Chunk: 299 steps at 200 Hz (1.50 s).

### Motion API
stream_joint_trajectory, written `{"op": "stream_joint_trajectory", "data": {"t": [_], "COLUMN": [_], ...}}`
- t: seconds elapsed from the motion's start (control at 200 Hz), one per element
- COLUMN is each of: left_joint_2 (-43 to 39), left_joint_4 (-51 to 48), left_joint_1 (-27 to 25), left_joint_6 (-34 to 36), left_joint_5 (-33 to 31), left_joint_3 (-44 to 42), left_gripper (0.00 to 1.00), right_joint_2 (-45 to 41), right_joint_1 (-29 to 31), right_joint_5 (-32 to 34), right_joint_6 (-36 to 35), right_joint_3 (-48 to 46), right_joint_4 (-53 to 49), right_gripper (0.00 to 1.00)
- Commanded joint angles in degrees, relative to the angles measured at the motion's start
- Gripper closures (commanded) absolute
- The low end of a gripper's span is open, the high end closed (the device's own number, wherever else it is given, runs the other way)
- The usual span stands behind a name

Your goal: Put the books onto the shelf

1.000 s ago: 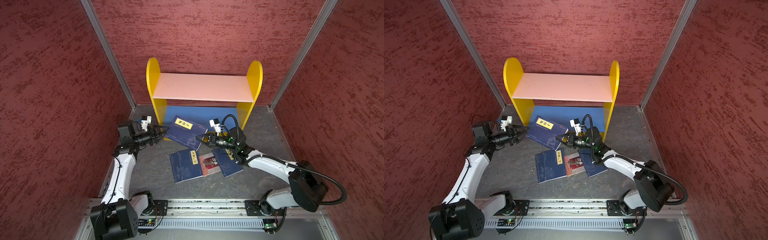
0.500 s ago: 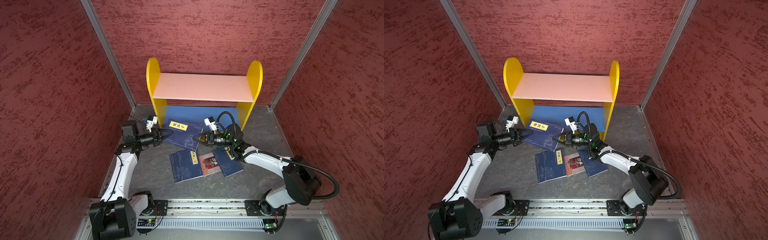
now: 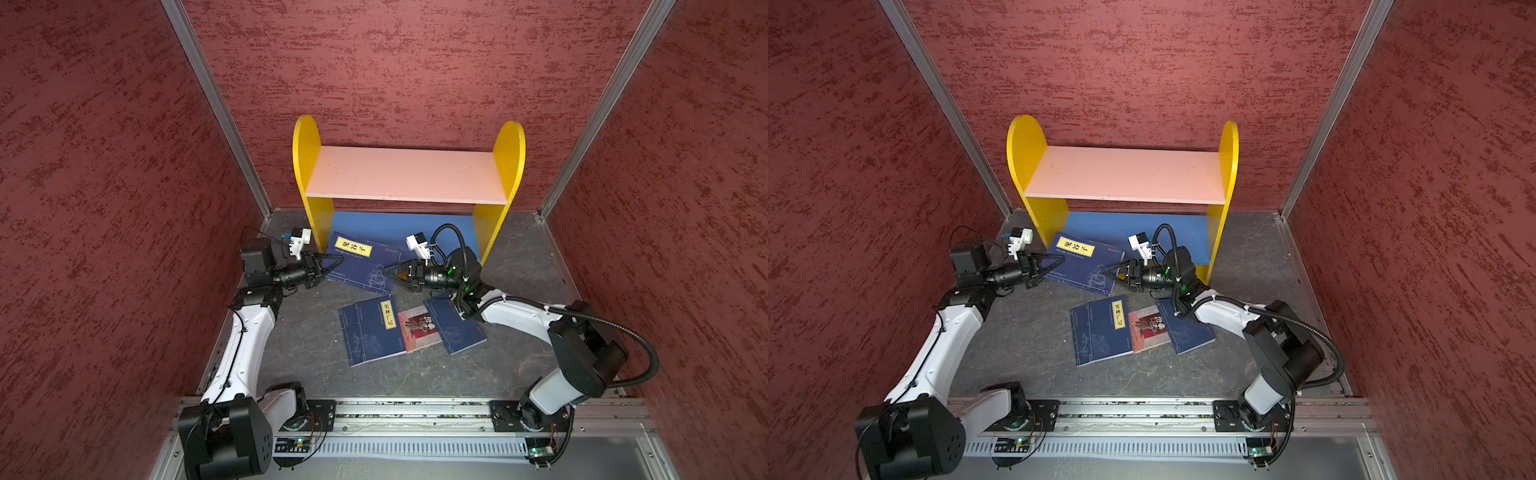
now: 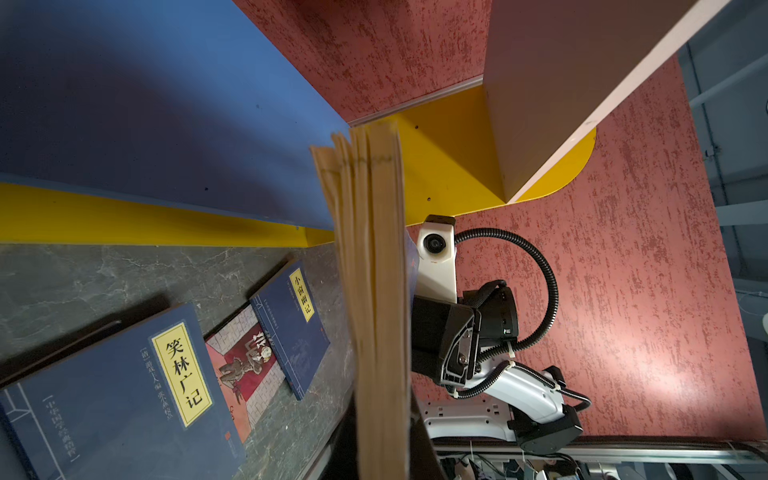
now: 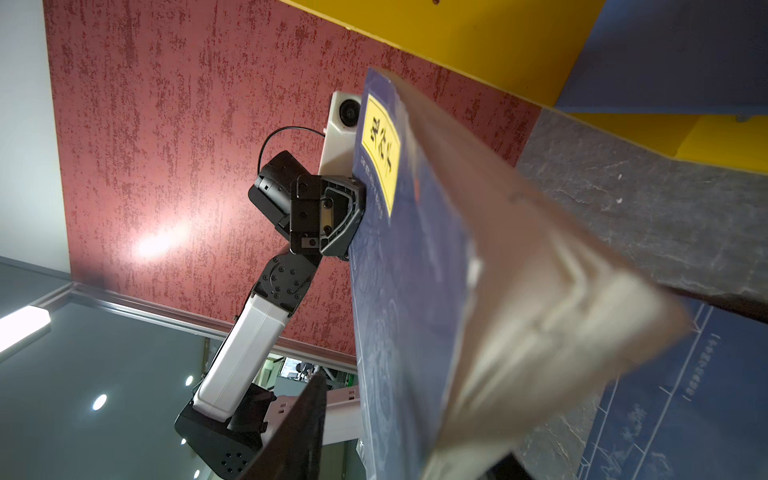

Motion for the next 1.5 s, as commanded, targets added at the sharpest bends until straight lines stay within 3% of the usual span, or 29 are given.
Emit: {"op": "stream_joint_trajectory", "data": {"t": [0.0, 0.185, 0.346, 0.421, 0.491, 0.546, 0.656, 0.701, 0.766, 0.892, 1.132, 1.493], "left_joint_2": [-0.09, -0.25, 0.64, 1.78, 2.84, 3.42, 3.79, 3.5, 2.8, 1.05, -3.18, -5.81], "left_joint_4": [5.32, 9.08, 9.19, 9.04, 8.78, 8.19, 3.84, 1.82, -2.21, -7.57, -10.43, -9.1], "left_joint_1": [0.13, 0.17, 0.06, 0.12, 0.19, 0.19, 1.18, 1.87, 3.1, 6.38, 12.54, 12.89], "left_joint_6": [-2.46, -5.76, -5.55, -5.54, -5.41, -4.99, -2.35, -0.92, 1.5, 4.76, 4.79, 4.47], "left_joint_5": [-3.1, -3.98, -5.67, -5.86, -5.88, -6.0, -7.78, -8.68, -10.03, -9.71, -6.85, -3.42], "left_joint_3": [-1.36, -3.19, -3.3, -2.89, -2.43, -2.11, -1.15, -0.97, -0.49, -0.31, -1.25, -1.83], "left_gripper": [1.0, 1.0, 1.0, 1.0, 0.95, 0.84, 0.4, 0.3, 0.22, 0.19, 0.19, 0.17], "right_joint_2": [1.06, 2.88, 4.56, 5.2, 5.82, 6.28, 6.8, 6.84, 6.87, 7.34, 10.58, 17.11], "right_joint_1": [-0.19, -0.16, -0.1, -0.19, -0.2, -0.19, -0.57, -0.92, -1.64, -3.5, -6.62, -7.75], "right_joint_5": [1.81, 3.27, 3.37, 3.39, 3.39, 3.41, 3.19, 3.19, 3.02, 1.72, -0.91, -2.73], "right_joint_6": [3.44, 3.74, 3.18, 2.07, 1.12, 0.26, -1.74, -2.15, -2.4, -4.02, -4.57, -8.63], "right_joint_3": [0.44, 1.11, 3.25, 4.68, 5.99, 6.9, 8.74, 9.07, 9.18, 10.41, 13.52, 22.61], "right_joint_4": [8.67, 9.12, 7.52, 5.29, 3.41, 1.86, -1.27, -2.0, -2.28, -5.38, -7.4, -16.03], "right_gripper": [0.54, 0.58, 0.72, 0.83, 0.91, 0.96, 0.98, 0.98, 0.99, 0.99, 0.99, 0.98]}}
